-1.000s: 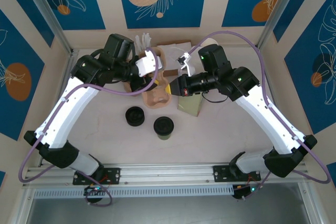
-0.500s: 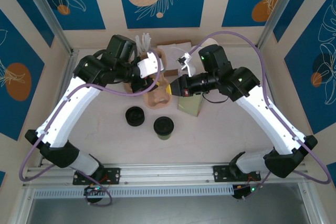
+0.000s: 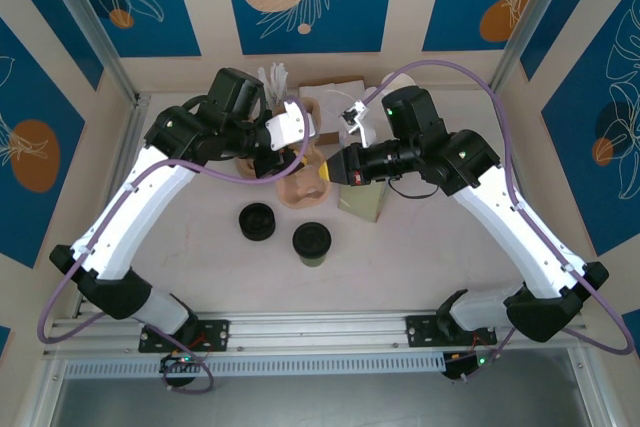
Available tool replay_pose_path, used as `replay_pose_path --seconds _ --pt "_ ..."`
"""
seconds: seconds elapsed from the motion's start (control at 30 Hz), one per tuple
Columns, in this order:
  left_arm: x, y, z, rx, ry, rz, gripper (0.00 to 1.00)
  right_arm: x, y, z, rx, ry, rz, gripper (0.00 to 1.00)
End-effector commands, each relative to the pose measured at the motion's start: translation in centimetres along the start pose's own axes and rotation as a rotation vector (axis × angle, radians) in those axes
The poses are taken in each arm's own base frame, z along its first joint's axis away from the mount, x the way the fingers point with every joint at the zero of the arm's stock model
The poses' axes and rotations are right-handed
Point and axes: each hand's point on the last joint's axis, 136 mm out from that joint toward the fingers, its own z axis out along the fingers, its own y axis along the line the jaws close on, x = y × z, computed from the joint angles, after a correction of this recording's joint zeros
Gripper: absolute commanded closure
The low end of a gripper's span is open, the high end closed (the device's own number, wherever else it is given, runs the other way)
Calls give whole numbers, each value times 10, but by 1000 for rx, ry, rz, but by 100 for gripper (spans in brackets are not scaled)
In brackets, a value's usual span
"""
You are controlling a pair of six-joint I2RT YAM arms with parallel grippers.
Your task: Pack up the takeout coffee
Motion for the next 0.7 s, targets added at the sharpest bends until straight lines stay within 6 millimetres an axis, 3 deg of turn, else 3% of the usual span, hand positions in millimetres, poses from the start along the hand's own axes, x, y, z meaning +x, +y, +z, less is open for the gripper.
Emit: replay_pose_path --seconds 0.0,0.17,0.27,0.47,0.53,0.67 --pt "-4 -9 3 35 -15 19 61 2 5 -8 -13 -13 -17 100" --pt "-5 -5 2 12 -19 22 63 3 2 -13 0 -22 -12 89" --pt "-5 -3 2 1 -21 21 63 2 -2 -21 19 -41 -4 74" --pt "-11 0 2 -12 -43 18 63 -7 -18 -55 94 -151 30 63" --pt "-14 2 1 -20 -53 20 63 -13 -34 -70 155 -218 69 59" --pt "-21 6 -1 -35 -80 20 63 -22 -92 -107 415 -372 220 56"
